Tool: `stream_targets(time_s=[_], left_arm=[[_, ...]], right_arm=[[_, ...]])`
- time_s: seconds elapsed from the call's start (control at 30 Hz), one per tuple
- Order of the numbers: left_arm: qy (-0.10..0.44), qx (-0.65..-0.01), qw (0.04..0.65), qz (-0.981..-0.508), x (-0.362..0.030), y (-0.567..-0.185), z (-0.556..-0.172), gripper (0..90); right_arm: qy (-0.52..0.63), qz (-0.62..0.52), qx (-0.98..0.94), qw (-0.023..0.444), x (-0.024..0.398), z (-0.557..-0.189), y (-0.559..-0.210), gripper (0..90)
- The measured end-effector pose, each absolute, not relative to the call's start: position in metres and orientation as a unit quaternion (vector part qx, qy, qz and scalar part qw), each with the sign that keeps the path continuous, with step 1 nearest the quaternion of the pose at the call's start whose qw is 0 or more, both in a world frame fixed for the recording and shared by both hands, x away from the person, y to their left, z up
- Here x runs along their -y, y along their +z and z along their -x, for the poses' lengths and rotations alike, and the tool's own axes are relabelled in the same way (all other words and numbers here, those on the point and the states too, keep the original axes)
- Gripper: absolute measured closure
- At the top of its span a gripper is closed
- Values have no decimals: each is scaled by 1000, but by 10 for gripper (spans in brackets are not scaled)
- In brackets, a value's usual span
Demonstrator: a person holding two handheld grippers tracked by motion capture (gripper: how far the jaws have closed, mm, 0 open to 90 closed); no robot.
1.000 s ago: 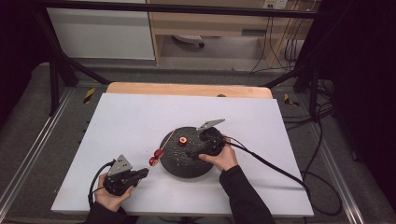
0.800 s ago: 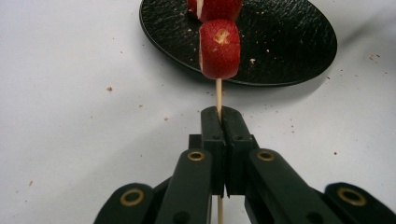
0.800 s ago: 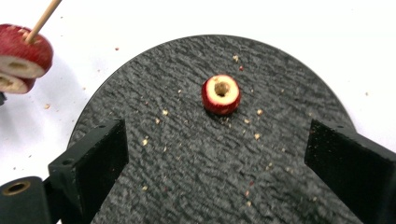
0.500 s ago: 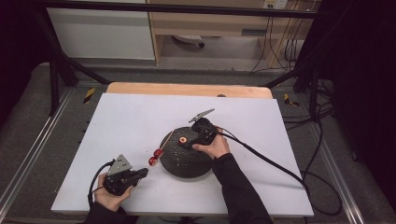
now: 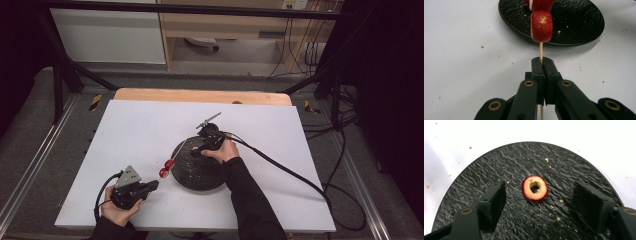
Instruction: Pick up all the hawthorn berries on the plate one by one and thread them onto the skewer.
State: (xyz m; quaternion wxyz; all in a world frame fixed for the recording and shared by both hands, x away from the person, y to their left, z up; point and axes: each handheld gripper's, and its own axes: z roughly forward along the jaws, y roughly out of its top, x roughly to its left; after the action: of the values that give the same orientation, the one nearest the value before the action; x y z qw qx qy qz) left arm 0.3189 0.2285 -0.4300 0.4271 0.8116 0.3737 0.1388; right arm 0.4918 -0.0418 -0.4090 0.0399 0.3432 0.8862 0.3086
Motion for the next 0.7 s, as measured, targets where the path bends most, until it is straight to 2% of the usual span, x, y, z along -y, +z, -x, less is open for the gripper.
stream_targets(time_s=[0.7], left_arm=[[136, -371, 428, -813, -228, -430, -318, 885]], right_arm=[[278, -330, -902, 5, 30, -505, -414, 574]])
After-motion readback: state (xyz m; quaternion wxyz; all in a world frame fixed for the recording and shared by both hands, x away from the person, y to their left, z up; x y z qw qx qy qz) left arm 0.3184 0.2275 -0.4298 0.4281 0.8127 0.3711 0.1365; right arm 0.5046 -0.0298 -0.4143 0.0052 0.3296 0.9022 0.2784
